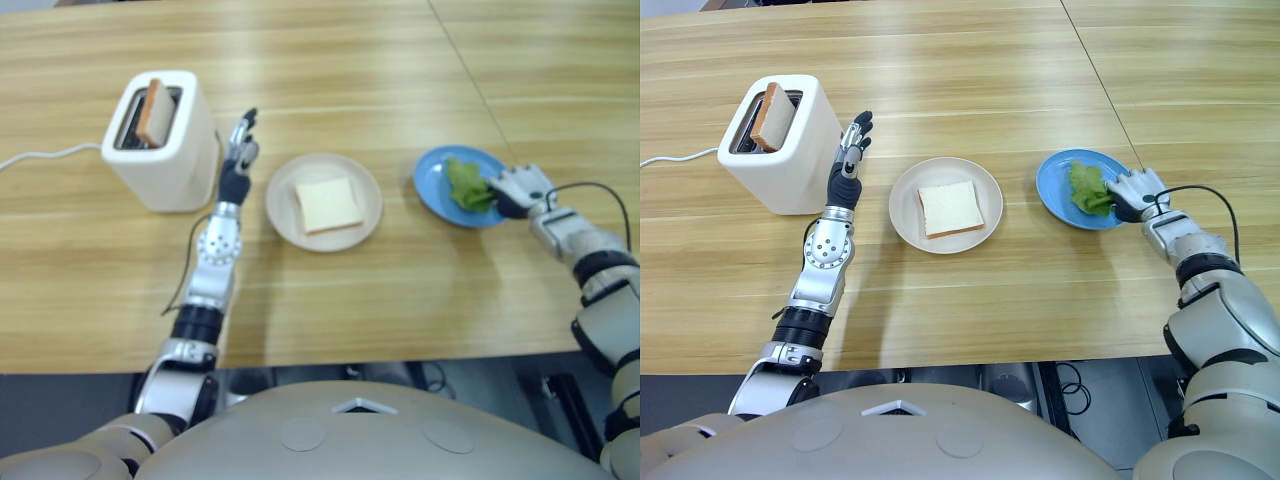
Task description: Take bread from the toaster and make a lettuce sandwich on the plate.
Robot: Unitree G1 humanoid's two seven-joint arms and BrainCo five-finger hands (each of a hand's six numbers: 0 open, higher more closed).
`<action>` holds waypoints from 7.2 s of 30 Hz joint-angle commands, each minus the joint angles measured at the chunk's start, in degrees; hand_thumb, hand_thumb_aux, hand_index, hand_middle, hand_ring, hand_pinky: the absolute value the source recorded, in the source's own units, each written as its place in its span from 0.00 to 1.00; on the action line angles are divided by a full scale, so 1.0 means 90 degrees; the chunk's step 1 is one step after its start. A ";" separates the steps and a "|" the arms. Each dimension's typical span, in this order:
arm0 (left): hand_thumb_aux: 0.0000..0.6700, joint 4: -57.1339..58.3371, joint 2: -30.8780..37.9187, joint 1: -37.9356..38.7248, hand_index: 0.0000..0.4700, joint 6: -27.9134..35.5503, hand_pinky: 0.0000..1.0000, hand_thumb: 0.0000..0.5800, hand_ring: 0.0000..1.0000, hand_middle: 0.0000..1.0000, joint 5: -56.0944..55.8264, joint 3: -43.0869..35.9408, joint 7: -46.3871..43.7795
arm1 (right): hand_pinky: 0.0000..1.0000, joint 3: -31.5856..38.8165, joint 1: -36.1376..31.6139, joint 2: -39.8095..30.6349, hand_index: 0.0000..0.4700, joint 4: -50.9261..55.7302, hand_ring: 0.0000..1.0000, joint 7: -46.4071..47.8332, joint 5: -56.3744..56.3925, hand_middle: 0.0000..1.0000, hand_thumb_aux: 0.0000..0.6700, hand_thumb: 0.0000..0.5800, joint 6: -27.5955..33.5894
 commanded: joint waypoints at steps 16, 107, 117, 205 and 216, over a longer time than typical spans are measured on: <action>0.00 0.0929 -0.0075 -0.0323 0.00 -0.0195 0.00 0.00 0.00 0.00 -0.0525 0.0444 -0.0311 | 1.00 -0.0591 0.1039 0.1743 0.98 -0.5455 1.00 0.2378 -0.0329 1.00 1.00 1.00 0.1056; 0.00 0.1864 0.2644 -0.1560 0.00 0.3578 0.00 0.00 0.00 0.00 0.4319 0.0220 0.0221 | 0.00 -0.3639 0.3009 0.1751 0.00 -0.7392 0.00 0.4200 0.2276 0.00 0.00 0.00 0.1403; 0.00 0.3032 0.2705 -0.2000 0.00 0.3632 0.00 0.00 0.00 0.00 0.3857 -0.0108 0.0803 | 0.00 -0.3700 0.3125 0.1561 0.00 -0.7304 0.00 0.4044 0.2039 0.00 0.00 0.00 0.1388; 1.00 0.6259 0.0459 -0.3248 0.98 0.0265 1.00 1.00 1.00 1.00 0.0633 -0.1201 -0.3758 | 0.00 -0.0256 0.2230 0.2007 0.00 -0.6081 0.00 0.3785 -0.1230 0.00 0.00 0.00 0.0047; 1.00 0.6152 0.0442 -0.3305 0.98 0.0213 1.00 1.00 1.00 1.00 0.0457 -0.0944 -0.3787 | 0.00 -0.0219 0.2321 0.1911 0.00 -0.5897 0.00 0.4041 -0.1257 0.00 0.00 0.00 0.0194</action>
